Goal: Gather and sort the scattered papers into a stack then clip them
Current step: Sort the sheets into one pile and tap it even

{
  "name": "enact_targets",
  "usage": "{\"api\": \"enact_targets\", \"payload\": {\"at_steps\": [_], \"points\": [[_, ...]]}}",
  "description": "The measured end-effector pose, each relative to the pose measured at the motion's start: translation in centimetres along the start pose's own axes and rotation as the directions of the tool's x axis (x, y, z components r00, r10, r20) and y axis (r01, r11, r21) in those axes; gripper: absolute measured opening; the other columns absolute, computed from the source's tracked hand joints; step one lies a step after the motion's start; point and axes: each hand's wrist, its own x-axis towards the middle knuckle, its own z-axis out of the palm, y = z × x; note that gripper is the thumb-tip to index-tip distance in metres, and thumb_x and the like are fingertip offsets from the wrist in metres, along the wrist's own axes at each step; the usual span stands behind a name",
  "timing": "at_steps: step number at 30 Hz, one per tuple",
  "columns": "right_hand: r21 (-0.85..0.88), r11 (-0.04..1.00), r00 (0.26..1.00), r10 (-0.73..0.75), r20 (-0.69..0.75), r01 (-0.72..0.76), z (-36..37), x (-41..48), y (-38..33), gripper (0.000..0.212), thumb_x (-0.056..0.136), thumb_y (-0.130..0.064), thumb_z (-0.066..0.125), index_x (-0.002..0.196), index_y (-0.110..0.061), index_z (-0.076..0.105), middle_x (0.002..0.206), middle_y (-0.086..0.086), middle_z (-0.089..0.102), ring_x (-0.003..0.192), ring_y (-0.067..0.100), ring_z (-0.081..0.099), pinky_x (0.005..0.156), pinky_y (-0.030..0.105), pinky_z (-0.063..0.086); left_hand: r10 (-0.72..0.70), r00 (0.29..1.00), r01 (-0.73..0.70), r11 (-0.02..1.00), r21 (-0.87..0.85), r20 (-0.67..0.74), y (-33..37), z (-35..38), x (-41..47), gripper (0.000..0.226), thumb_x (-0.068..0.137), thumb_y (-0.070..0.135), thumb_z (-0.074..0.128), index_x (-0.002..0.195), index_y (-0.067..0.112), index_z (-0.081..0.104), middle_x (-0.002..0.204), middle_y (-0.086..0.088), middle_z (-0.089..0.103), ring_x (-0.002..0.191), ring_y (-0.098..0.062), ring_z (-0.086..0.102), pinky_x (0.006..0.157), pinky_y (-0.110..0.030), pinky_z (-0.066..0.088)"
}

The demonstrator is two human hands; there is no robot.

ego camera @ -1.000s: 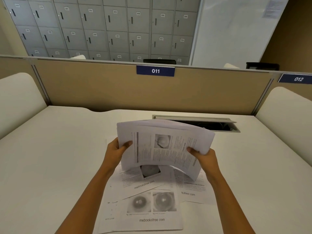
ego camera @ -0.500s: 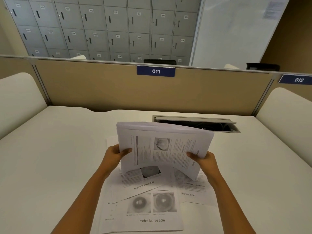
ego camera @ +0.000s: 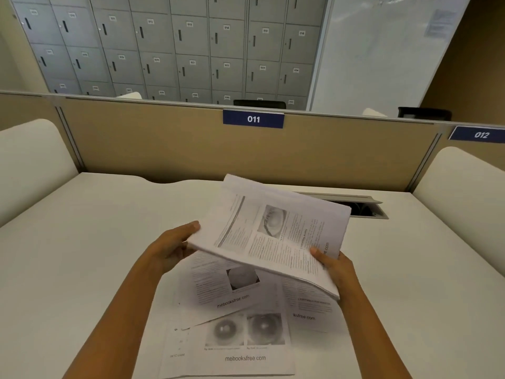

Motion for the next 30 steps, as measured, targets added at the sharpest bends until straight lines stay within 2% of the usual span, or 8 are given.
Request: {"api": "enact_targets", "payload": {"at_steps": [6,10,14,17,20,24,27,30], "points": [[0.195,0.98,0.983,-0.005,-0.185,0.042,5.0,-1.9,1.7,0.047,0.078,-0.011,0.073,0.121,-0.006,0.057,0.11,0.012,0.065,0.088,0.023,0.064,0.078,0.034,0.054,0.139,0.989,-0.145,0.917,-0.371,-0.044,-1.7,6.2,-2.5,0.053,0.09,0.059,0.032,0.11,0.019,0.06,0.098,-0.007,0.067,0.092,-0.025,0.063,0.077,-0.041,0.055],[0.228,0.973,0.961,0.024,-0.274,0.041,8.6,-3.2,3.2,0.05,0.079,-0.015,0.072,0.126,-0.007,0.054,0.118,0.013,0.063,0.095,0.026,0.06,0.092,0.043,0.051,0.208,0.974,-0.22,0.963,-0.157,-0.091,-4.2,10.5,-3.5,0.031,0.093,0.038,0.046,0.12,0.023,0.052,0.102,-0.005,0.067,0.087,-0.021,0.066,0.067,-0.035,0.057],[0.293,0.956,0.95,0.081,-0.302,0.011,10.1,-3.8,4.3,0.055,0.079,-0.017,0.072,0.129,-0.012,0.049,0.118,0.009,0.062,0.102,0.03,0.062,0.092,0.048,0.051,0.133,0.961,-0.177,0.97,-0.169,-0.243,-5.2,11.0,-3.2,0.036,0.094,0.009,0.048,0.129,0.015,0.044,0.112,-0.006,0.06,0.092,-0.02,0.059,0.083,-0.038,0.051],[0.301,0.953,0.972,0.101,-0.213,-0.033,9.8,-3.7,4.6,0.044,0.077,-0.017,0.073,0.116,-0.019,0.054,0.108,0.005,0.065,0.095,0.028,0.065,0.085,0.05,0.054,0.128,0.961,-0.168,0.975,-0.149,-0.244,-4.7,10.0,-3.0,0.036,0.093,0.005,0.047,0.127,0.016,0.048,0.113,-0.007,0.061,0.099,-0.026,0.06,0.086,-0.043,0.051],[0.38,0.925,0.99,0.076,-0.117,-0.026,8.4,-3.4,4.1,0.045,0.074,-0.012,0.075,0.115,-0.015,0.058,0.107,0.005,0.068,0.094,0.023,0.066,0.076,0.037,0.058,0.129,0.97,-0.166,0.972,-0.169,-0.207,-3.9,8.6,-2.7,0.036,0.092,0.003,0.048,0.125,0.015,0.051,0.114,-0.007,0.061,0.105,-0.03,0.059,0.085,-0.044,0.051],[0.353,0.935,0.999,-0.034,-0.021,0.04,5.1,-2.3,2.4,0.08,0.043,-0.037,0.09,0.115,-0.021,0.06,0.108,0.005,0.069,0.097,0.023,0.067,0.068,0.029,0.059,0.136,0.984,-0.149,0.982,-0.112,-0.119,-2.6,5.7,-2.2,0.035,0.09,0.003,0.051,0.123,0.014,0.052,0.118,-0.009,0.062,0.106,-0.034,0.06,0.09,-0.052,0.048],[0.103,0.995,0.98,-0.039,0.196,0.019,3.1,-1.5,0.4,0.047,0.075,-0.019,0.074,0.118,-0.023,0.057,0.107,0.004,0.071,0.094,0.027,0.069,0.072,0.036,0.059,0.132,0.991,-0.132,0.991,-0.006,0.036,-1.8,3.8,-2.1,0.037,0.089,0.005,0.053,0.124,0.015,0.053,0.117,-0.012,0.064,0.103,-0.035,0.063,0.083,-0.05,0.053],[-0.035,0.998,0.919,0.055,0.39,-0.044,2.6,-1.3,-1.0,0.041,0.079,-0.014,0.069,0.119,-0.015,0.058,0.106,0.007,0.072,0.097,0.029,0.069,0.084,0.044,0.056,0.103,0.981,-0.12,0.988,0.095,0.167,-1.6,3.3,-2.4,0.032,0.089,0.007,0.053,0.12,0.016,0.055,0.112,-0.013,0.067,0.094,-0.033,0.067,0.069,-0.042,0.057]]}}
